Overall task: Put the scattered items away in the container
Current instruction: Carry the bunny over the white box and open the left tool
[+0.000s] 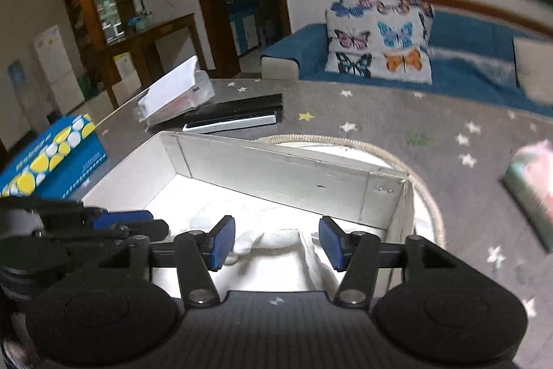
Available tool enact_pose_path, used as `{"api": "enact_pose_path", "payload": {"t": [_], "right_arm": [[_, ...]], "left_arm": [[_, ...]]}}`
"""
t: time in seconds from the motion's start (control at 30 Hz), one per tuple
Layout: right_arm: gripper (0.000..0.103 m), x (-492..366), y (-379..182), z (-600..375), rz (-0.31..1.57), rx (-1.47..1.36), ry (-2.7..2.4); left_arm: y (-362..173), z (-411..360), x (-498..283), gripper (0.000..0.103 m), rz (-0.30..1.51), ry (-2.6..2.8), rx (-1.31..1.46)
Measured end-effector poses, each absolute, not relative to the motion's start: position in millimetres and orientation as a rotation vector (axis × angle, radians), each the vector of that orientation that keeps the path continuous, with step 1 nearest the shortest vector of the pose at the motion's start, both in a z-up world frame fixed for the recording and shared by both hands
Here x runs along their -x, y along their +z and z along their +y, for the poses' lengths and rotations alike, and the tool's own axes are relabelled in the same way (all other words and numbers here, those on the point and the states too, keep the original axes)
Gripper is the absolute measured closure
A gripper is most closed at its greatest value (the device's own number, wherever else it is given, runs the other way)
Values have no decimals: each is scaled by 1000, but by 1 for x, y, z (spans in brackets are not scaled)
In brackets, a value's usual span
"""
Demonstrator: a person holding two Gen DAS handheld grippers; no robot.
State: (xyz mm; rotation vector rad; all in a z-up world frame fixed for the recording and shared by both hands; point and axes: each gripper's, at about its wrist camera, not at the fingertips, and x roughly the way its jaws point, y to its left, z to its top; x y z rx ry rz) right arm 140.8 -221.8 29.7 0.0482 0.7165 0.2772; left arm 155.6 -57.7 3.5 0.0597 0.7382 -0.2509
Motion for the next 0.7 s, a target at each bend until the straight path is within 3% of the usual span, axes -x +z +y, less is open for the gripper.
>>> {"api": "enact_pose_path", "payload": {"t": [0.23, 0.4, 0.7], "right_arm": [[41, -100, 43, -222, 660, 18, 296], [33, -65, 47, -222, 618, 57, 304], [31, -15, 47, -227, 578, 67, 313]], "left_arm": [[13, -58, -130, 84, 711, -242, -69], [16, -59, -112, 84, 703, -247, -64], [20, -66, -80, 84, 685, -250, -69]]}}
